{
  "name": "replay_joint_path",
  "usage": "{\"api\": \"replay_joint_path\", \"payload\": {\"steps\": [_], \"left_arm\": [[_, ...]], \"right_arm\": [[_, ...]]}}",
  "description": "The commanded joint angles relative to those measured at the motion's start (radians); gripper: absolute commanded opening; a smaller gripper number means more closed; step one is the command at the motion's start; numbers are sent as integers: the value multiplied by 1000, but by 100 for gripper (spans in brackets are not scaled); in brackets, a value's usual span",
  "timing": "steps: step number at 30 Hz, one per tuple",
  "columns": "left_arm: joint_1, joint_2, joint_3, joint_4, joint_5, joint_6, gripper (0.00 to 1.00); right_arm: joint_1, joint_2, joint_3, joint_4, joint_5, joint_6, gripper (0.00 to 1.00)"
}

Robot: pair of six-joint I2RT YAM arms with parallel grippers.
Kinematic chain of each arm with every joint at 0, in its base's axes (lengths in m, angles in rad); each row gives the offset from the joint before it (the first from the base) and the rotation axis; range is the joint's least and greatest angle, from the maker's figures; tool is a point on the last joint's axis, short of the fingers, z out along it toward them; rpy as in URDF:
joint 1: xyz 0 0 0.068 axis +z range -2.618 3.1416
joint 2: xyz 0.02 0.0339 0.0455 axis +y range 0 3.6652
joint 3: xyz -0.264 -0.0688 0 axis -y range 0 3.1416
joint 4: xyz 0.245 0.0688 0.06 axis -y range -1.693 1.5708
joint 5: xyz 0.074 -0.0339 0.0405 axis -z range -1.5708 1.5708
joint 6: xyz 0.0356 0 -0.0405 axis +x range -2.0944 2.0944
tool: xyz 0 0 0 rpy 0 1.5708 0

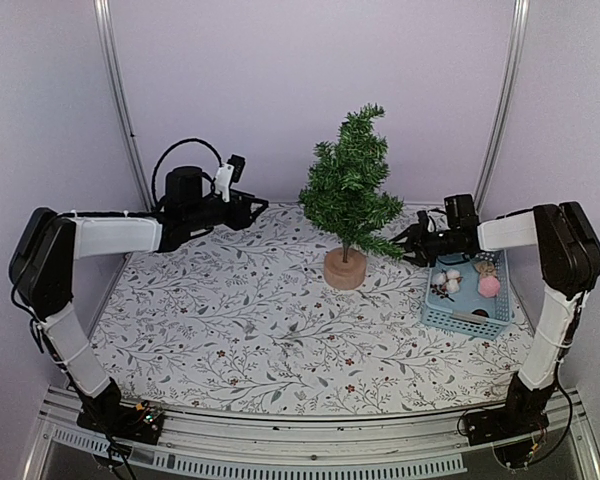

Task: Decorate the small christmas tree

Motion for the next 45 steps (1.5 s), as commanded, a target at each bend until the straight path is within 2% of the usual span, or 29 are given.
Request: {"api": "replay_joint_path", "payload": {"steps": [1,11,20,33,45], "left_arm": [[21,-45,-26,-24,-17,19,52],[43,-74,-53,-28,-29,18,52],[52,-104,-83,-41,-38,21,53],[97,-190,-182,-54,-43,-7,52],[140,-253,-276,-33,10,-74,51]], "right_arm": [[16,82,84,68,-53,-40,45],[73,237,171,73,-137,-63,45],[102,310,207,71,-168,-108,44],[120,465,367,45,-308,-243,32],[185,592,520,-21,-428,-402,30]]}}
